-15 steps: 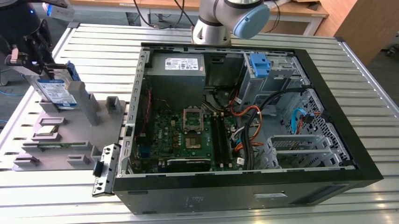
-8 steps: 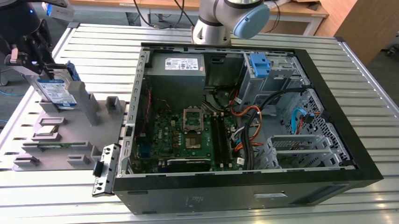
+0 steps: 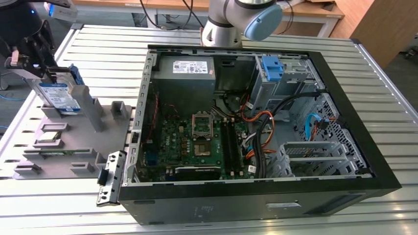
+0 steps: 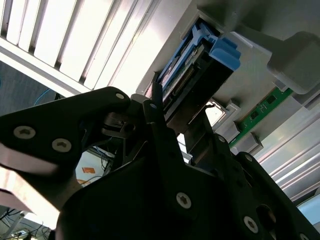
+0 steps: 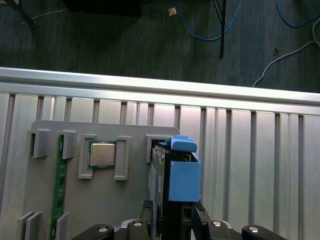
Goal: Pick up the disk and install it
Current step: 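Pick up the disk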
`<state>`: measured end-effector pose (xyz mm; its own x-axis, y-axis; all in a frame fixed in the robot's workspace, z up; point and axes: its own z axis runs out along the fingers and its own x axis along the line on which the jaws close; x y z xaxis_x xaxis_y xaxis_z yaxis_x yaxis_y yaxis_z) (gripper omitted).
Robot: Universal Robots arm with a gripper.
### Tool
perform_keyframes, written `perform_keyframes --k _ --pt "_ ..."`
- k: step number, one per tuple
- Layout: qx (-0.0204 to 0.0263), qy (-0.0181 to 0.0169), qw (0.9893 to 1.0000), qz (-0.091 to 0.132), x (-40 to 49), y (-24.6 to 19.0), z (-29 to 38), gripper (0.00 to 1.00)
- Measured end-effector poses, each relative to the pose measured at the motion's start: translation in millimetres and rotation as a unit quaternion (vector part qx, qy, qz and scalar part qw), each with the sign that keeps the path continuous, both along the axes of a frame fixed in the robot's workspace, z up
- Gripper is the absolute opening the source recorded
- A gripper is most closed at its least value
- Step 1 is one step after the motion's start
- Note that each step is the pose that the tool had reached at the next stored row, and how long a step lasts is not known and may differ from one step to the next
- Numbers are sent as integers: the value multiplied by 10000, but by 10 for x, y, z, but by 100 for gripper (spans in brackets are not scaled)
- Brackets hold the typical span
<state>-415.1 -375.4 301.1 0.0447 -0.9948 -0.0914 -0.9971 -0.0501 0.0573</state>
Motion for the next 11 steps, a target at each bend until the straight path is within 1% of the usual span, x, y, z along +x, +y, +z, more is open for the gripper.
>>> perform_keyframes --k 2,3,11 --pt "-1 0 10000 0 0 0 0 42" --pt "-1 0 10000 0 0 0 1 36" --pt "0 0 10000 0 0 0 0 36"
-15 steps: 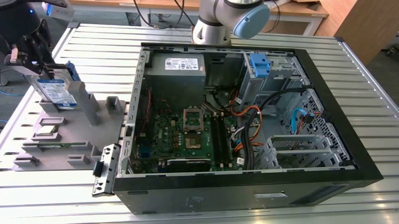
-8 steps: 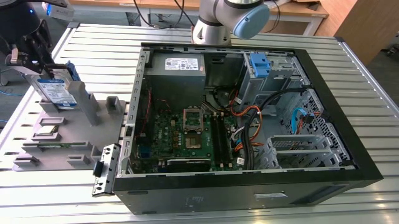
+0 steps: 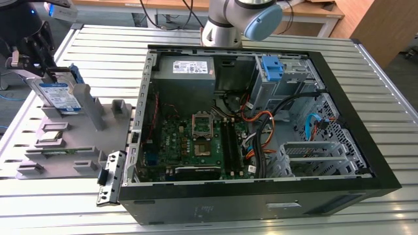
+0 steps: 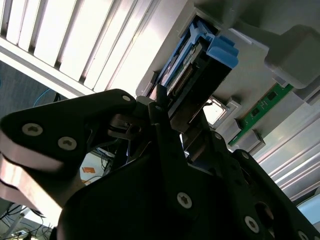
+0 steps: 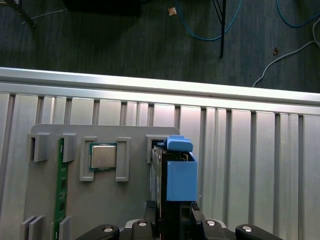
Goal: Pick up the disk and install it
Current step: 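Pick up the disk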
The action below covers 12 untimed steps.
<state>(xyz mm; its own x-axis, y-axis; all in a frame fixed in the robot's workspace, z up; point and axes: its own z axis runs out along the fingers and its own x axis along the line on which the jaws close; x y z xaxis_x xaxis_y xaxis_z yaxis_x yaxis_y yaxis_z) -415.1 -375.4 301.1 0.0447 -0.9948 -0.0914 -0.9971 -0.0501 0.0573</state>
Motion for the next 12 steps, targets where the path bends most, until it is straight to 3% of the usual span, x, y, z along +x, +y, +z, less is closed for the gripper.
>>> perform_keyframes --k 10,12 --pt "1 -1 10000 0 0 0 -1 37" --pt "0 -1 10000 0 0 0 -1 43"
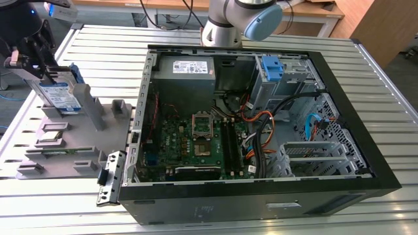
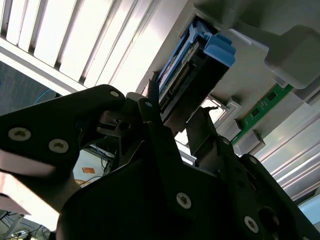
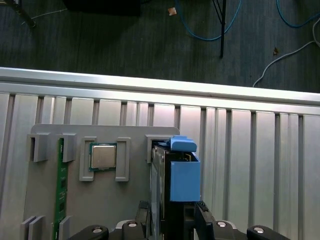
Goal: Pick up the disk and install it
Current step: 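Pick up the disk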
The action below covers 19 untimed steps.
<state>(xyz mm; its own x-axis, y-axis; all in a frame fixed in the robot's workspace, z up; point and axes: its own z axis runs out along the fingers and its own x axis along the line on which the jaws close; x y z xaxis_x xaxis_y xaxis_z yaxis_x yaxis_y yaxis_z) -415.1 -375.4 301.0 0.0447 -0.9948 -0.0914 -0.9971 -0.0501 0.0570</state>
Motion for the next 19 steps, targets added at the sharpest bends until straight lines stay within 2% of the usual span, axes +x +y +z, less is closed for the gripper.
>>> perform_keyframes --k 1,6,9,19 --pt "0 0 10000 0 0 0 0 49" --pt "0 0 10000 -17 0 0 1 49" --pt "-1 1 9999 -154 0 0 1 49" --pt "0 0 9999 -157 0 0 0 48"
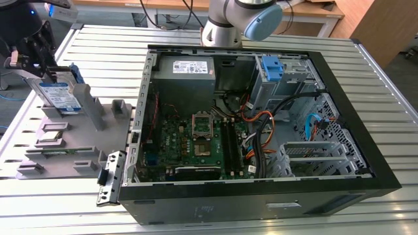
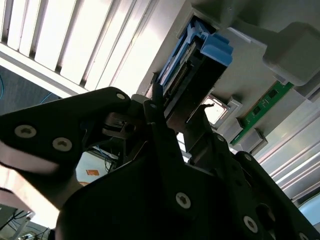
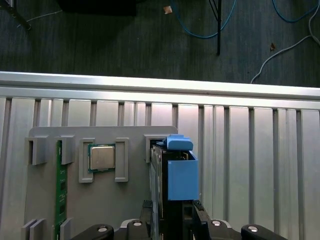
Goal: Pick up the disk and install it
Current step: 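Pick up the disk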
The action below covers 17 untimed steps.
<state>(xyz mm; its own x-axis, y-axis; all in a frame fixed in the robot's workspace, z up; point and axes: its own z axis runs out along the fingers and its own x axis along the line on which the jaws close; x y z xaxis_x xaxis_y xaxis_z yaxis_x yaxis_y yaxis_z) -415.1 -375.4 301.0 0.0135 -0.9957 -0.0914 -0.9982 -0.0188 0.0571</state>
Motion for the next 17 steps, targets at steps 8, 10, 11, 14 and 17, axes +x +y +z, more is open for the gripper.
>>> perform_keyframes --k 8,10,11,14,17 --pt "0 0 10000 -2 0 0 0 35" --pt "0 0 10000 -4 0 0 0 35" --pt "0 0 10000 -5 0 0 0 35" --pt "0 0 10000 -6 0 0 2 35" --pt "5 0 10000 -6 0 0 18 35"
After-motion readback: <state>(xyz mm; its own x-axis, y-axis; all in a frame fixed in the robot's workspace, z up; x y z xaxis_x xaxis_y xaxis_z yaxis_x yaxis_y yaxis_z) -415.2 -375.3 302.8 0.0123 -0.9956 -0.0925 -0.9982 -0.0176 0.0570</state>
